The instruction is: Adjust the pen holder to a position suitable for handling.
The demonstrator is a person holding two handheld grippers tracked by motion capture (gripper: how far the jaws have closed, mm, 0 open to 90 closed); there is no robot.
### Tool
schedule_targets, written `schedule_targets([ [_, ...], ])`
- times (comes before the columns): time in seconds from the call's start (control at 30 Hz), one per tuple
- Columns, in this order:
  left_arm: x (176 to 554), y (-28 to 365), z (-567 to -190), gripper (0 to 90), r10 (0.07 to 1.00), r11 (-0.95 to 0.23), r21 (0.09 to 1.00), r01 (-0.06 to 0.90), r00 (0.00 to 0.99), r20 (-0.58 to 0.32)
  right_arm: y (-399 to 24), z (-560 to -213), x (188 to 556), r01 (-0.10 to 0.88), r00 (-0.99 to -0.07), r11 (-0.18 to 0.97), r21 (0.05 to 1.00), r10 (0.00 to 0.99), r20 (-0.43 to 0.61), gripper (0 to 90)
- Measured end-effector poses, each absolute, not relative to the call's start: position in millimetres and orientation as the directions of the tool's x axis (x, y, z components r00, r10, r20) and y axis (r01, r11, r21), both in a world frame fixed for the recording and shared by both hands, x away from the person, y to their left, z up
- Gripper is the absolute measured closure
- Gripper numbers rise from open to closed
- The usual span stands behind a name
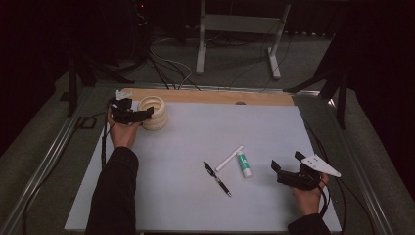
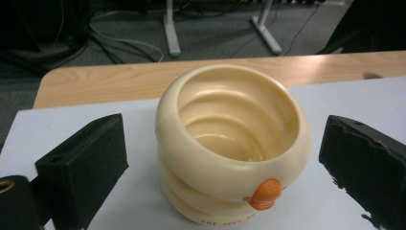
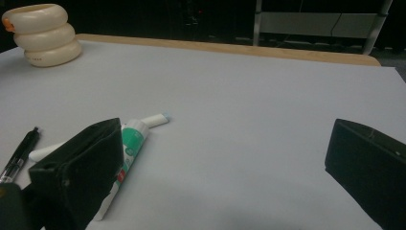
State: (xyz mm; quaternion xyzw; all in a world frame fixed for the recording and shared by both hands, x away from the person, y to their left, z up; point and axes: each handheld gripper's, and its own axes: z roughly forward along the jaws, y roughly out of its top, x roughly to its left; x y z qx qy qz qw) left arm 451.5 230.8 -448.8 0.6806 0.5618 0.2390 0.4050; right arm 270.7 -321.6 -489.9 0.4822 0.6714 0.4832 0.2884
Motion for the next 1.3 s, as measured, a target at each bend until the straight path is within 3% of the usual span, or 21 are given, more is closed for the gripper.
schedule_targets([
  [0.3, 460, 236, -460, 12.9, 0.959, 0.074, 0.77, 0.634, 0.166, -0.229, -323, -490, 271, 0.369, -0.365, 0.065, 0.927, 0.927, 0.08, 0.0],
  [0.43, 460, 234, -460, 33.7, 0.963, 0.062, 0.763, 0.644, 0.164, -0.216, -324, -489, 270, 0.367, -0.363, 0.062, 0.928, 0.928, 0.082, 0.0],
  [0.53, 460, 233, -467, 37.9, 0.965, 0.057, 0.744, 0.666, 0.154, -0.212, -324, -489, 270, 0.367, -0.361, 0.06, 0.928, 0.929, 0.083, 0.0],
  [0.63, 457, 233, -474, 54.7, 0.968, 0.072, 0.744, 0.664, 0.132, -0.211, -324, -489, 270, 0.366, -0.36, 0.058, 0.929, 0.929, 0.084, 0.0],
  [0.7, 455, 235, -476, 72.3, 0.966, 0.083, 0.749, 0.657, 0.133, -0.223, -325, -489, 270, 0.365, -0.36, 0.059, 0.929, 0.929, 0.082, 0.0],
  [0.73, 454, 235, -476, 74.7, 0.962, 0.085, 0.752, 0.654, 0.143, -0.234, -325, -489, 270, 0.366, -0.36, 0.059, 0.929, 0.929, 0.083, 0.0],
  [1.3, 450, 231, -471, 76.7, 0.957, 0.061, 0.754, 0.654, 0.177, -0.231, -326, -489, 270, 0.364, -0.357, 0.05, 0.93, 0.93, 0.09, 0.0],
])
